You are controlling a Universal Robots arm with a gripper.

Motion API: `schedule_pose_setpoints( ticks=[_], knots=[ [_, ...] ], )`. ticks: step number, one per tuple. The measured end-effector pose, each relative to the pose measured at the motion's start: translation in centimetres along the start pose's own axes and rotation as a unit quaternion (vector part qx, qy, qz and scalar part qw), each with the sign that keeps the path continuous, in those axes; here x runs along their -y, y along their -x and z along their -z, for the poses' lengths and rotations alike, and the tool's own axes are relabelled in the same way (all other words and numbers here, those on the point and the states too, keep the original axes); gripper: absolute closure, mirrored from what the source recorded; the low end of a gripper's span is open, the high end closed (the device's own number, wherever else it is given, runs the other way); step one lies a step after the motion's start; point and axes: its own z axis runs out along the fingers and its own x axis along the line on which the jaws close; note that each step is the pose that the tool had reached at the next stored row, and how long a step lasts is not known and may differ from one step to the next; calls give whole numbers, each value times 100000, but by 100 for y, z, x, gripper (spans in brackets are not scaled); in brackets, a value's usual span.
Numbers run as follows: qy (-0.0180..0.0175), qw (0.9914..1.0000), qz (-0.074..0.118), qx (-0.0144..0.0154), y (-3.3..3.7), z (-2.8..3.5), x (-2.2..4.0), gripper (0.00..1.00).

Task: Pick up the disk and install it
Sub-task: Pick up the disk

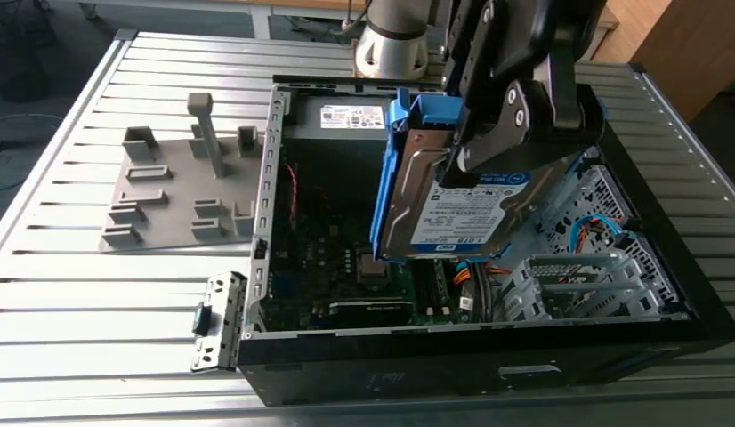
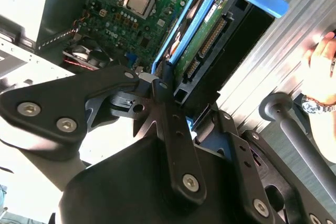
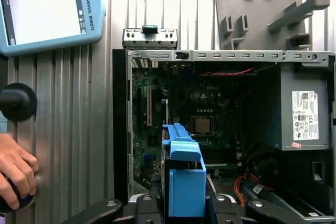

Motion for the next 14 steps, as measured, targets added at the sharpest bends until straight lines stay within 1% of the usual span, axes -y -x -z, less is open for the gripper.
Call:
schedule_pose_setpoints(
  ticks=[7,10,14],
  knots=[
    [4,100000,8,-2,-1,0,6,64],
    [1,100000,2,3,-1,0,32,64],
    [3,100000,-3,1,-1,0,90,64]
  ],
)
